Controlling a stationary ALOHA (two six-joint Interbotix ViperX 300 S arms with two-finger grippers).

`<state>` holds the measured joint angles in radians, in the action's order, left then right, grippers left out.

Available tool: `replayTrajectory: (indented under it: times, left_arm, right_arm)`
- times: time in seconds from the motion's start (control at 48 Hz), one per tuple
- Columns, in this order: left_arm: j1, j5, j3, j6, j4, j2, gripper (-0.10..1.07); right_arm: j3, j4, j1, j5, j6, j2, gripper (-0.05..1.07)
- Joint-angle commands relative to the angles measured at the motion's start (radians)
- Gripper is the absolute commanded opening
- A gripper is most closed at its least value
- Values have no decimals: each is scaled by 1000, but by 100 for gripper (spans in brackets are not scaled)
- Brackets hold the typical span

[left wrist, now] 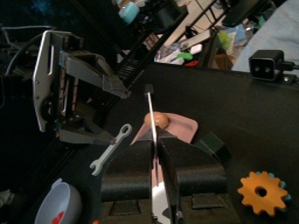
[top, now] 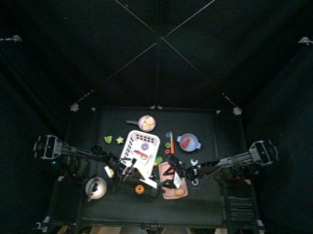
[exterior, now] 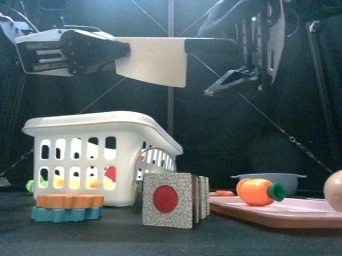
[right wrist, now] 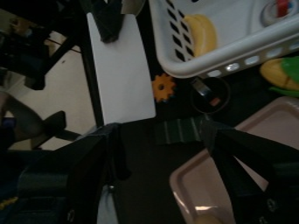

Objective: Regrasp cleaver

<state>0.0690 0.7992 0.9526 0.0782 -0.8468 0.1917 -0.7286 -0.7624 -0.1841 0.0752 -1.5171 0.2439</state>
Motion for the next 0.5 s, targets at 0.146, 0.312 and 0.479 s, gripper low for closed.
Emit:
replayTrajectory:
  times: [0.146, 0.312, 0.479]
  left_arm:
    - [-2, -2, -34, -20, 474, 12, 40]
    - [-5, -41, -72, -18, 701, -6, 40]
    - [-35, -104, -158, -21, 712, -57, 40]
  right_arm:
    - [-78, -147, -2, 164, 2, 163, 104]
    - [-126, -218, -2, 281, 2, 265, 104]
    - [-178, -221, -2, 373, 2, 370, 104]
